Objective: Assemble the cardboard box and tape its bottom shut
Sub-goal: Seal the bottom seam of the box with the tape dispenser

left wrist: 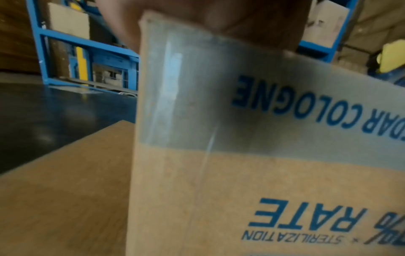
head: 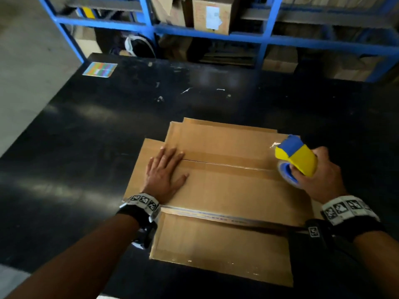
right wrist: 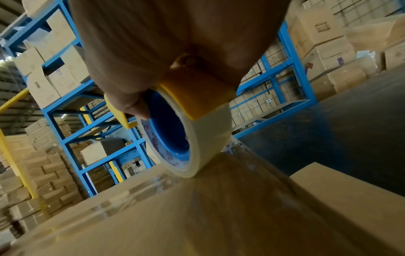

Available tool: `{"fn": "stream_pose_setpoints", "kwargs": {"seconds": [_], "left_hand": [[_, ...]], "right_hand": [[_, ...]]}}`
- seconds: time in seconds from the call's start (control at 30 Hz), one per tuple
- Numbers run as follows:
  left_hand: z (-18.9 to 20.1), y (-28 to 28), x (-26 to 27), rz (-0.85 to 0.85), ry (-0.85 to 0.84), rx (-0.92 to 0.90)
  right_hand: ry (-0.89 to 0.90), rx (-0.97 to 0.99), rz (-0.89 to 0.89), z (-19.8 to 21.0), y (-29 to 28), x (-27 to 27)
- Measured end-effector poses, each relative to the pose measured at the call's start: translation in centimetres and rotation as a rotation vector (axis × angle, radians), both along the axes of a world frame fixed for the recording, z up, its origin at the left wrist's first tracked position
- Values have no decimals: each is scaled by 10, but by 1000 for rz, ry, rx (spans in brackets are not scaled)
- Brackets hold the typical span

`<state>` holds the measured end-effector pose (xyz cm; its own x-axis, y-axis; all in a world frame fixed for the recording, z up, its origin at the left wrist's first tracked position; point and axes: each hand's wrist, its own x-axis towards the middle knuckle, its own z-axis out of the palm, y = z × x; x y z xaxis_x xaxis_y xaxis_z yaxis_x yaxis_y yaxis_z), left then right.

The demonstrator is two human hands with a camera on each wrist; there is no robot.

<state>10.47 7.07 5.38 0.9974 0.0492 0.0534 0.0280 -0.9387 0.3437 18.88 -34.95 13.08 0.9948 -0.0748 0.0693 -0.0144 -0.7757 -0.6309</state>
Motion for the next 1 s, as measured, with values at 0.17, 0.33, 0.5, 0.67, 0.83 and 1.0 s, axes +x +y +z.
{"fn": "stream_pose_setpoints", "kwargs": {"seconds": [0.17, 0.33, 0.5, 0.67, 0.83, 1.0], "left_hand": [[3, 0, 1, 10, 12, -35], [-1, 1, 2, 14, -17, -61], [-1, 3, 3, 3, -5, -51], [5, 5, 3, 27, 10, -168], [10, 25, 9, 177, -94, -774], [41, 33, 29, 305, -121, -1135]], "right_hand": [[-81, -13, 165, 22, 52, 11], [-199, 41, 549, 38, 154, 25], [-86, 16, 745, 27, 217, 36], [-29, -14, 782, 9, 231, 37], [-14, -6, 791, 5, 231, 38], [-27, -6, 778, 3, 230, 39]]}}
